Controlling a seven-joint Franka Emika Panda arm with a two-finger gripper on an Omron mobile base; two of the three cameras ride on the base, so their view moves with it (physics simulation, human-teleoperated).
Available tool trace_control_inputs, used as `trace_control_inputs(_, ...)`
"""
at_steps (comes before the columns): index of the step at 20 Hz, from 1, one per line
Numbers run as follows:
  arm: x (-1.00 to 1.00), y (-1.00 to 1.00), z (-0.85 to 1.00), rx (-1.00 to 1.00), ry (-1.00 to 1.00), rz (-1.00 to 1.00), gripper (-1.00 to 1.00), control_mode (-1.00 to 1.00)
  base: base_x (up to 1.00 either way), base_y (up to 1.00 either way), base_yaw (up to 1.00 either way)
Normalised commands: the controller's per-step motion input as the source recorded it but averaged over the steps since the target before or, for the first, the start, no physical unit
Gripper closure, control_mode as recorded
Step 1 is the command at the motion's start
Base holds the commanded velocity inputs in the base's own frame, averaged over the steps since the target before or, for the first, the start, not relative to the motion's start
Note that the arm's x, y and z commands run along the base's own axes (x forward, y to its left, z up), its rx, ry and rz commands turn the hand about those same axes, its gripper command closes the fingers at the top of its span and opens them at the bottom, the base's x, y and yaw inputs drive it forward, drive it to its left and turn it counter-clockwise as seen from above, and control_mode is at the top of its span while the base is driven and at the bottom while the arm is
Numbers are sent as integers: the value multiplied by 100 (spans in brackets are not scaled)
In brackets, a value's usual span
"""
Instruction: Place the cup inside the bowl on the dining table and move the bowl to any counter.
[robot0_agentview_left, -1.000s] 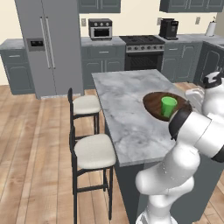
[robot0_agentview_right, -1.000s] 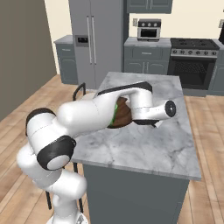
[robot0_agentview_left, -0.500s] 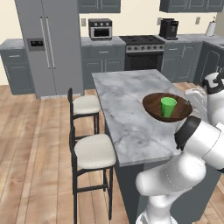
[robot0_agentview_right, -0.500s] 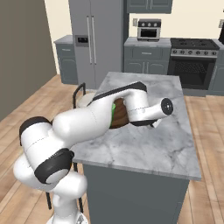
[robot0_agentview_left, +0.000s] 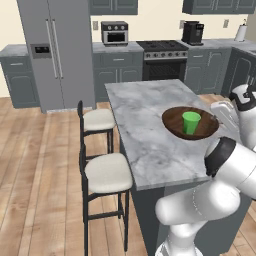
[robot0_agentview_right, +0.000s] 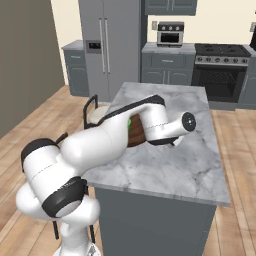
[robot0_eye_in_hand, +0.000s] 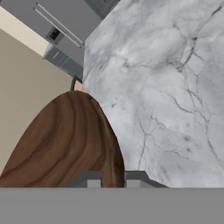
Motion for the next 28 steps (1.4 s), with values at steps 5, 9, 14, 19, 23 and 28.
trace_control_inputs(5, 0, 0, 0, 0, 0, 0, 100, -100, 0, 0, 0)
trace_control_inputs(9, 0, 0, 0, 0, 0, 0, 100, 100, 0, 0, 0)
trace_control_inputs(14, 0, 0, 0, 0, 0, 0, 100, 100, -18, -1, 0)
trace_control_inputs(19, 0, 0, 0, 0, 0, 0, 100, 100, -49, -14, 0)
trace_control_inputs(23, 0, 0, 0, 0, 0, 0, 100, 100, -61, -14, 0)
trace_control_inputs(28, 0, 0, 0, 0, 0, 0, 100, 100, -69, -26, 0)
